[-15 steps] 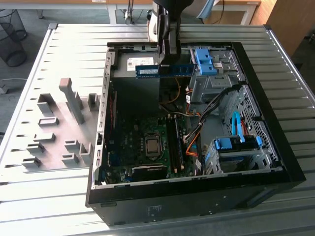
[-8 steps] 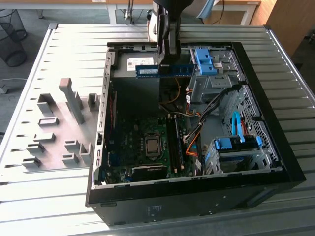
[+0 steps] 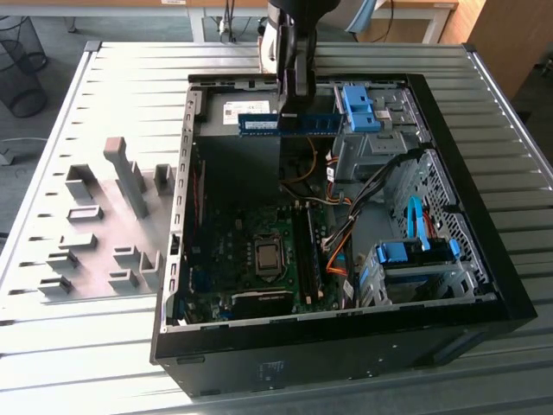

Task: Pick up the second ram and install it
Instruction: 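Insert the second ram into the second slot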

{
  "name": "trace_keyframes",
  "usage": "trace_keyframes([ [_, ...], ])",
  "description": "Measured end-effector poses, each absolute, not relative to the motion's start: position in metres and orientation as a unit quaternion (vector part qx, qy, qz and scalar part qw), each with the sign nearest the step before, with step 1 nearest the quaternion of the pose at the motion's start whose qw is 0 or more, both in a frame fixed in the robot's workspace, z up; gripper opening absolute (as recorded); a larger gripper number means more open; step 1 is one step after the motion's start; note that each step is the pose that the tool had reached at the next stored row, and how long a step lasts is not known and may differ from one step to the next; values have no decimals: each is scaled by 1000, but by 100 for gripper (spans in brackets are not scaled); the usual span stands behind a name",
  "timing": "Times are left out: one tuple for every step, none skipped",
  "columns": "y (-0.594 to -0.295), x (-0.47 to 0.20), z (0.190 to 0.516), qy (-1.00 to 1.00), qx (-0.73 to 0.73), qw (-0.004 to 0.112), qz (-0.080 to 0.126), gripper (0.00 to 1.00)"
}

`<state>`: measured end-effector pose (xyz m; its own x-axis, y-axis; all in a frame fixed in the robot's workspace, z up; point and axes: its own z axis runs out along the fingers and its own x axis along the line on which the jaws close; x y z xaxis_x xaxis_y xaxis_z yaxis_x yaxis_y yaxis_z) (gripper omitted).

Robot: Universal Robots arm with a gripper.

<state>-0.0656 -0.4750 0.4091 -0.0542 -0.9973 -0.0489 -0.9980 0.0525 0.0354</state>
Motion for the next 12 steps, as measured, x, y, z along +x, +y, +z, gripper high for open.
trace_keyframes([
  [-475, -66, 409, 728, -685, 6, 30, 14],
  [-475, -66, 409, 729, -684, 6, 30, 14],
  [-475, -66, 409, 730, -682, 6, 30, 14],
  [-475, -66, 409, 732, -681, 6, 30, 14],
  [-475, -66, 409, 733, -679, 6, 30, 14],
  [-475, -66, 409, 735, -678, 6, 30, 14],
  [-475, -66, 409, 737, -676, 6, 30, 14],
  [-475, -66, 409, 739, -673, 6, 29, 14],
  [-475, -66, 409, 742, -670, 6, 29, 14],
  [-475, -66, 409, 745, -666, 6, 29, 14],
  [-475, -66, 409, 750, -661, 6, 29, 14],
  [-475, -66, 408, 756, -654, 7, 29, 14],
])
